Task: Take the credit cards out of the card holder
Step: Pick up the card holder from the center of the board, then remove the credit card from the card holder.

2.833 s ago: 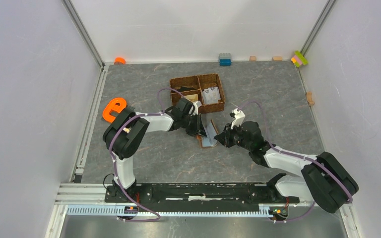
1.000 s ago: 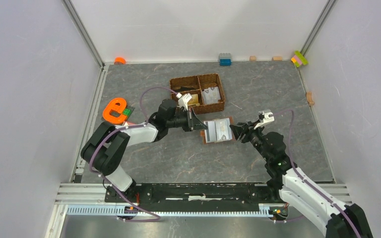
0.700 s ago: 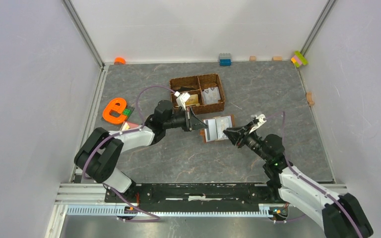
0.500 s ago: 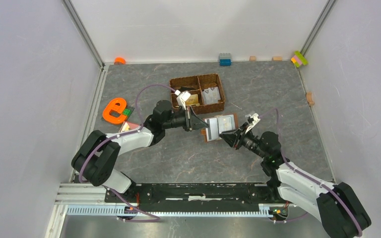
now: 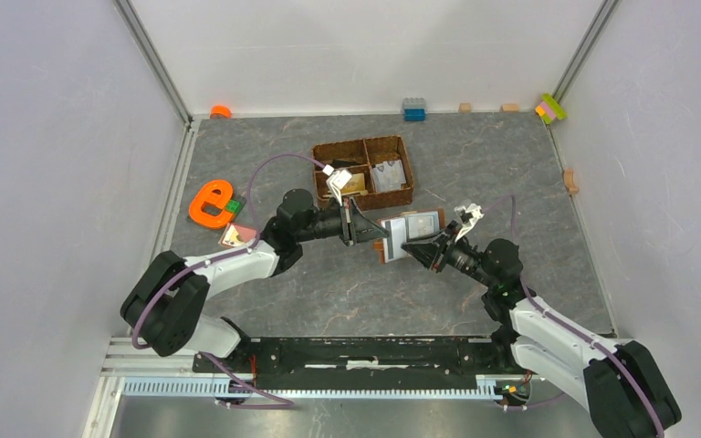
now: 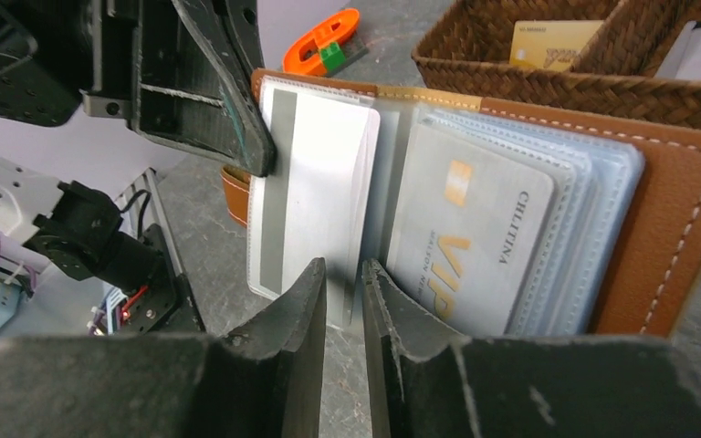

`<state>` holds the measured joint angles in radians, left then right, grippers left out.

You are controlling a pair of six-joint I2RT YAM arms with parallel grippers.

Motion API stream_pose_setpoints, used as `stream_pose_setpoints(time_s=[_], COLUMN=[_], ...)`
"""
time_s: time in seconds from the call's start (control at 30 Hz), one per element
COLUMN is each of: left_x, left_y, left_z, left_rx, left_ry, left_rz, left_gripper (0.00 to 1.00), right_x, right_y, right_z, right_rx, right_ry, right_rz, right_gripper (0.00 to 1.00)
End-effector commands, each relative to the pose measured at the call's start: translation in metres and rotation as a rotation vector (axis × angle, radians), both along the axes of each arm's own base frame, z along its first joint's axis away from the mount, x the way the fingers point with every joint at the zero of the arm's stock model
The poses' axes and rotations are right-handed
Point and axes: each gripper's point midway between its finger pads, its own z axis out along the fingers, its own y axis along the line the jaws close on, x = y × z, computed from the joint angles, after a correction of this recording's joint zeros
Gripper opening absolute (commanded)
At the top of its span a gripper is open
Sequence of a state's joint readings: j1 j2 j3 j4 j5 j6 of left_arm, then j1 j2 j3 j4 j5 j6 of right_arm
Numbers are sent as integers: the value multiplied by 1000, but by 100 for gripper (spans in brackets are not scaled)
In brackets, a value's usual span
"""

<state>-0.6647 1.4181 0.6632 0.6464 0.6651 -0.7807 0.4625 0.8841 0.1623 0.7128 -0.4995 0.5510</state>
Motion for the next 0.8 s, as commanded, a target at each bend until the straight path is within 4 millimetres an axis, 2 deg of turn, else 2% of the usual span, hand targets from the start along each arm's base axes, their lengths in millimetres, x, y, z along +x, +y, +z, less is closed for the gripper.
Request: stream_pose_setpoints(time_s=[0.0, 0.27, 0.4, 0.53, 0.77], left_x=[-19, -26, -27, -24, -25], left_y=[-3, -2, -2, -2, -9], left_z=[36, 46, 46, 41, 35], left_rx=[-103, -148, -152, -139, -125], left_ry=[-106, -129, -130, -119, -122], left_rz=[-85, -113, -114, -99, -105], left_gripper=[2, 2, 2, 3, 3], right_x=[-7, -39, -48, -66, -75], right_y=[2, 7, 7, 6, 5], right_z=[34, 64, 72, 88, 94], right_rx=[104, 236, 270, 324, 355], right_ry=[-78, -152, -171, -230, -241], right_rz=[54, 205, 240, 307, 342], right_gripper=[27, 24, 20, 17, 18])
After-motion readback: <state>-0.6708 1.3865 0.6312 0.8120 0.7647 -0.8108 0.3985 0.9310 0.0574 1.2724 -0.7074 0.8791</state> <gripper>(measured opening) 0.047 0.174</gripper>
